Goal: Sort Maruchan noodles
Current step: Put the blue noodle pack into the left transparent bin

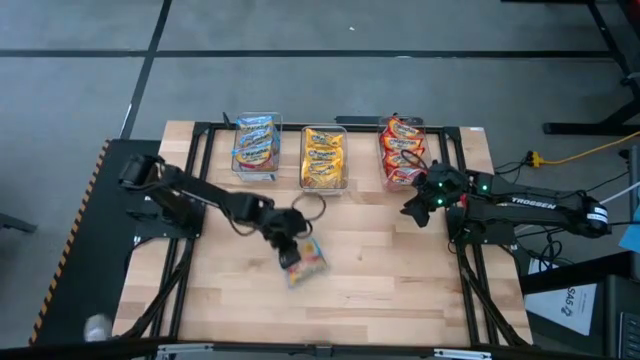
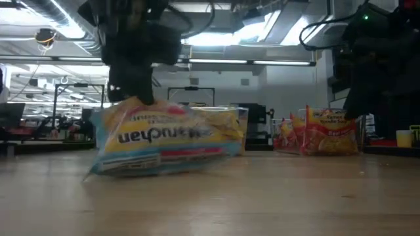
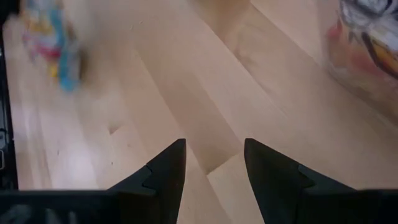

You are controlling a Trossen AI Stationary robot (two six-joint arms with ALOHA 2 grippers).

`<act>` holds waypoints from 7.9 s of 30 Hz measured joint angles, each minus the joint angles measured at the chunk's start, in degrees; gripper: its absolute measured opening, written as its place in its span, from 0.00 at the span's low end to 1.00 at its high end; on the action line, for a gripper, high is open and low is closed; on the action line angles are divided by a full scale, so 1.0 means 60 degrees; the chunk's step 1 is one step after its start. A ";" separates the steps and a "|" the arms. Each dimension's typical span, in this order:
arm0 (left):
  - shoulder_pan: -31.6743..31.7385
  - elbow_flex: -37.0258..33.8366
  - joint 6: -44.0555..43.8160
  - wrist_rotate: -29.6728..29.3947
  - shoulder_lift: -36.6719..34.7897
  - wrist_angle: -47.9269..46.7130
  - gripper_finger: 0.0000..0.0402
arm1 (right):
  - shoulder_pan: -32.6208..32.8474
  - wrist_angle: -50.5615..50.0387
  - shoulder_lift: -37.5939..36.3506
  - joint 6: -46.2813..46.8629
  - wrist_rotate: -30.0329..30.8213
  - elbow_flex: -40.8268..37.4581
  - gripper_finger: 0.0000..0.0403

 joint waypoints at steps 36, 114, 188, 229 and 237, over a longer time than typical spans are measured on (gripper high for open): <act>-0.0632 -0.0002 -0.3329 0.2083 -0.0746 -0.3208 0.25 | 0.0000 0.0258 0.0004 -0.0036 -0.0473 -0.0063 0.42; 0.1488 0.0000 0.1542 0.1033 0.0724 0.0985 0.21 | 0.0000 0.0234 0.0004 -0.0054 -0.0517 -0.0063 0.42; 0.4072 0.0004 0.4096 -0.5708 -0.6353 -0.3717 0.00 | -0.0004 0.0230 0.0001 -0.0067 -0.0659 -0.0063 0.42; 0.6615 0.0011 0.5838 -0.5293 -0.2347 -0.5911 0.00 | -0.0004 0.0215 0.0003 -0.0070 -0.0692 -0.0063 0.42; 0.6510 0.0011 0.5546 -0.4368 -0.2253 -0.5970 0.03 | -0.0004 0.0184 0.0004 -0.0068 -0.0694 -0.0063 0.42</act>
